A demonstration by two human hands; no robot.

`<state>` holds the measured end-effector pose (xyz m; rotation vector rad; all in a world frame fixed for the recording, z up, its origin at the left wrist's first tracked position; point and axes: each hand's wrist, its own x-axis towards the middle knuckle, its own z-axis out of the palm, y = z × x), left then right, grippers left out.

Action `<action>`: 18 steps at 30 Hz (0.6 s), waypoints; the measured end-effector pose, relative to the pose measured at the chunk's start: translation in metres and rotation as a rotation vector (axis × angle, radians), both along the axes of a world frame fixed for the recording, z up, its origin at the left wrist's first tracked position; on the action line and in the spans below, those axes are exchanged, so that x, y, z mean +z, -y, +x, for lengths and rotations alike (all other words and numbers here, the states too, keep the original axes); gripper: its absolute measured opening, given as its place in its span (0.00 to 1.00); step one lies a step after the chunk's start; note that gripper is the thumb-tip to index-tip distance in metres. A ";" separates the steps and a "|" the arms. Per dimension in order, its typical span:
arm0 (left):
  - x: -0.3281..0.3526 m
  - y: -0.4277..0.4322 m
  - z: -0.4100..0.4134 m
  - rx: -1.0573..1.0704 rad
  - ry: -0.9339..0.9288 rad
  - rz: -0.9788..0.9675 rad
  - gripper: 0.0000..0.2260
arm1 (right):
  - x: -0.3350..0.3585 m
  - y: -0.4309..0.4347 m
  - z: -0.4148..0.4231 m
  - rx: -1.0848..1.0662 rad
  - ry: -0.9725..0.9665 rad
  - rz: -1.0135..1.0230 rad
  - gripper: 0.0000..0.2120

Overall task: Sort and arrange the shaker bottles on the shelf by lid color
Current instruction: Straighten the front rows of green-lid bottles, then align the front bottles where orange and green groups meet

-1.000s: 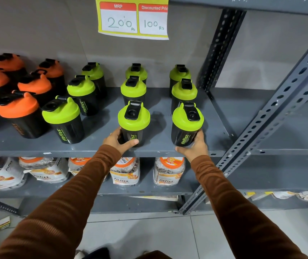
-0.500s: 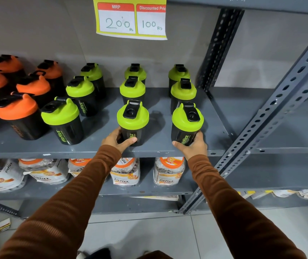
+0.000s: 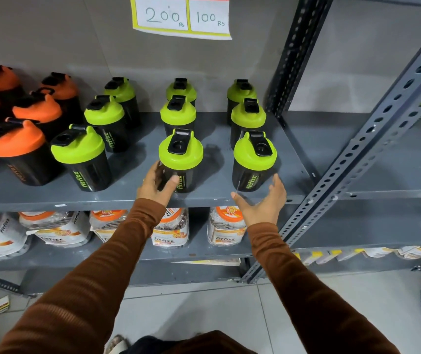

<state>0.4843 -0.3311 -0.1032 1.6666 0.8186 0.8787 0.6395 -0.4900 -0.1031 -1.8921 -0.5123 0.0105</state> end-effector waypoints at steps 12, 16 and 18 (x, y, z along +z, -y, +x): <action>-0.009 -0.015 -0.066 0.597 0.205 0.085 0.12 | 0.028 -0.082 -0.133 0.590 0.381 0.134 0.03; 0.001 -0.059 -0.124 0.756 0.182 0.149 0.15 | 0.028 -0.133 -0.163 0.677 0.206 0.045 0.15; 0.007 -0.082 -0.150 0.787 0.138 0.173 0.19 | 0.024 -0.156 -0.178 0.690 0.090 -0.021 0.25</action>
